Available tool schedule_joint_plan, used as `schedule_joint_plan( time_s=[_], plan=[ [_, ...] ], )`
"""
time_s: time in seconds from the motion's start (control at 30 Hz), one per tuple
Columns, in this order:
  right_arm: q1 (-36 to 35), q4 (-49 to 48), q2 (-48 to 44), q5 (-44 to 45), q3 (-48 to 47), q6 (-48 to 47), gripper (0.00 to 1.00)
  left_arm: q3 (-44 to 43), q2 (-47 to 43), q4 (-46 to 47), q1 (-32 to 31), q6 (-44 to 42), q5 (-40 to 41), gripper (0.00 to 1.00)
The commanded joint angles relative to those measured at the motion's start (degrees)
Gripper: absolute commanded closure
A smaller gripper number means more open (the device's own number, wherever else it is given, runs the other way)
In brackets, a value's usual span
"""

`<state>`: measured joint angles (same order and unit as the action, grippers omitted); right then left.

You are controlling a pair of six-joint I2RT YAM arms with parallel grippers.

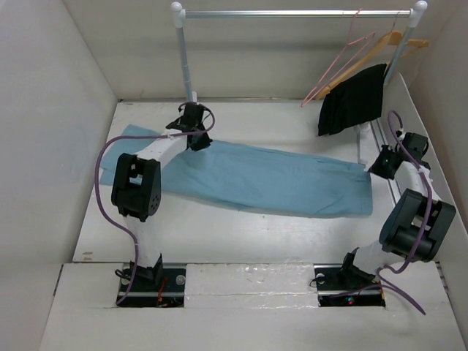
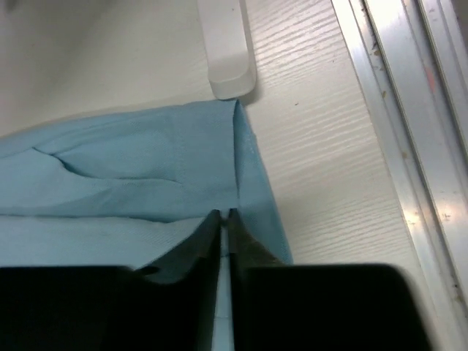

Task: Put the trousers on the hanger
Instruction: Fold the trousers

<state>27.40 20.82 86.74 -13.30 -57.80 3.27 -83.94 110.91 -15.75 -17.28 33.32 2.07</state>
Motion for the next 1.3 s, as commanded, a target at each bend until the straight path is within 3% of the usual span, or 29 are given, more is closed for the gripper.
schedule_joint_plan(
  time_s=[0.0, 0.07, 0.1, 0.2, 0.3, 0.5, 0.67, 0.8, 0.93, 1.03, 1.1, 1.2, 1.27],
  plan=[
    [-0.77, 3.17, -2.97, 1.61, 0.56, -0.19, 0.8, -0.69, -2.63, -1.2, -6.08, -2.2, -0.49, 1.0],
    [-0.77, 5.37, -5.86, 1.26, 3.99, -0.19, 0.54, -0.96, -2.81, -2.79, -11.8, -3.26, 3.01, 1.0],
    [-0.77, 6.24, -10.75, 3.09, 5.49, -0.02, 0.29, -0.53, -3.07, -4.19, -13.47, -3.96, 4.08, 1.0],
    [0.02, 12.02, -21.99, 7.39, 10.68, 0.25, 0.0, 3.32, -5.0, -3.68, -19.18, -5.02, 5.06, 1.0],
    [0.02, 14.33, -24.33, 6.89, 10.6, 0.25, 0.0, 5.62, -5.97, -2.54, -19.72, -5.54, 4.53, 1.0],
    [4.32, 13.55, -26.8, 3.55, 21.4, 5.87, 0.0, 8.08, -7.2, -2.27, -19.72, -5.55, 3.56, 1.0],
    [7.32, 6.17, -22.76, -3.56, 25.98, 12.02, 0.0, 9.76, -7.38, -2.27, -19.72, -5.11, 3.56, 1.0],
    [7.32, -0.06, -19.95, -3.57, 27.73, 16.32, 0.0, 10.03, -7.73, -2.09, -19.02, -5.11, 4.35, 1.0],
    [7.32, -12.1, -13.02, -6.38, 29.58, 21.33, 0.0, 9.76, -7.12, -2.88, -15.96, -5.46, 6.45, 1.0],
    [7.32, -19.57, -8.26, -8.93, 30.81, 25.11, 0.09, 10.38, -7.11, -3.15, -13.23, -5.81, 7.69, 1.0],
    [7.32, -23.77, -7.11, -9.29, 30.82, 25.99, 0.5, 10.81, -6.85, -3.5, -10.24, -6.07, 7.69, 1.0],
    [7.32, -23.2, -9.55, -7.8, 27.32, 24.78, 0.99, 11.87, -6.15, -3.85, -8.3, -6.25, 8.21, 1.0],
    [7.32, -18.48, -12.63, -5.71, 23.47, 22.5, 1.0, 12.22, -5.71, -4.46, -8.3, -6.25, 8.31, 1.0]
  ],
)
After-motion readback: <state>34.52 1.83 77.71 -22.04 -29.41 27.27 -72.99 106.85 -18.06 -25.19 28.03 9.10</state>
